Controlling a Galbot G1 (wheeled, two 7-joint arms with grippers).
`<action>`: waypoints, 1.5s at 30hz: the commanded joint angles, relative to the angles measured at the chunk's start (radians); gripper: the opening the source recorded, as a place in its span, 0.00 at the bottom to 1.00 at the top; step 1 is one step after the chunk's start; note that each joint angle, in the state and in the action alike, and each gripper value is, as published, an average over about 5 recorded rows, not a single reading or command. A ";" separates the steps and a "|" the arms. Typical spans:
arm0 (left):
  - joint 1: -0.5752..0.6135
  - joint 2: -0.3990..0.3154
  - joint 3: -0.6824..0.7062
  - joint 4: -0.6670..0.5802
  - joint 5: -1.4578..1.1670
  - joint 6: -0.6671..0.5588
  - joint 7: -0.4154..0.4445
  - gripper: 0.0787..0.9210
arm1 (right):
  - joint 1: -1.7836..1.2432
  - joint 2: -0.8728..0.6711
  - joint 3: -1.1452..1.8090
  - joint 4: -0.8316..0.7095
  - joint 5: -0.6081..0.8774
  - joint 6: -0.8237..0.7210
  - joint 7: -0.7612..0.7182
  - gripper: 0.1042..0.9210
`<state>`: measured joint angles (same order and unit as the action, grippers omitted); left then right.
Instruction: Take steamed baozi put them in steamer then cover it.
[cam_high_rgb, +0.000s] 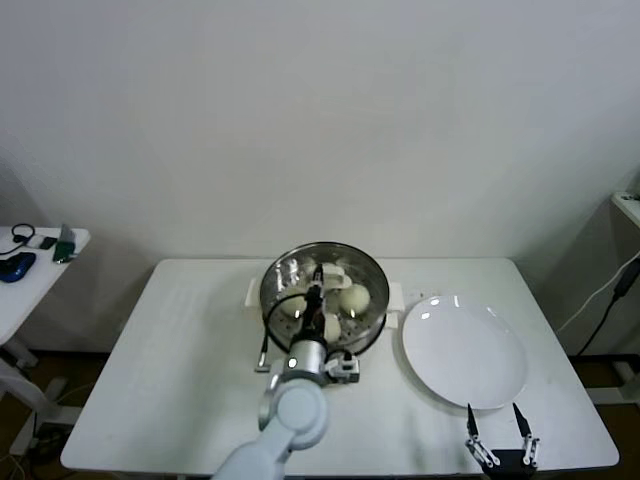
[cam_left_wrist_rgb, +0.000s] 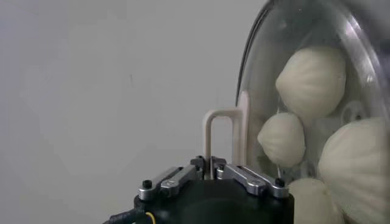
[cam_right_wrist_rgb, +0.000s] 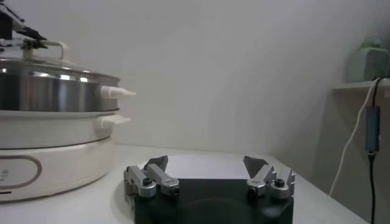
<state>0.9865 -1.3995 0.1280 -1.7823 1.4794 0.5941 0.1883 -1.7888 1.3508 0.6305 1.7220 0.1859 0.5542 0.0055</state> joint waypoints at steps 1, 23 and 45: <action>0.007 0.035 0.014 -0.085 -0.122 0.014 -0.005 0.21 | -0.018 -0.012 -0.008 0.035 0.042 -0.063 0.026 0.88; 0.441 0.141 -0.550 -0.417 -1.183 -0.411 -0.345 0.88 | -0.031 -0.027 -0.014 0.141 0.053 -0.159 0.019 0.88; 0.757 0.073 -0.752 -0.089 -1.758 -0.801 -0.219 0.88 | 0.034 -0.031 -0.023 0.073 0.049 -0.151 -0.007 0.88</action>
<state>1.6188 -1.3054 -0.5591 -1.9848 -0.0521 -0.0428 -0.0366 -1.7723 1.3207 0.6083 1.8077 0.2296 0.4073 0.0036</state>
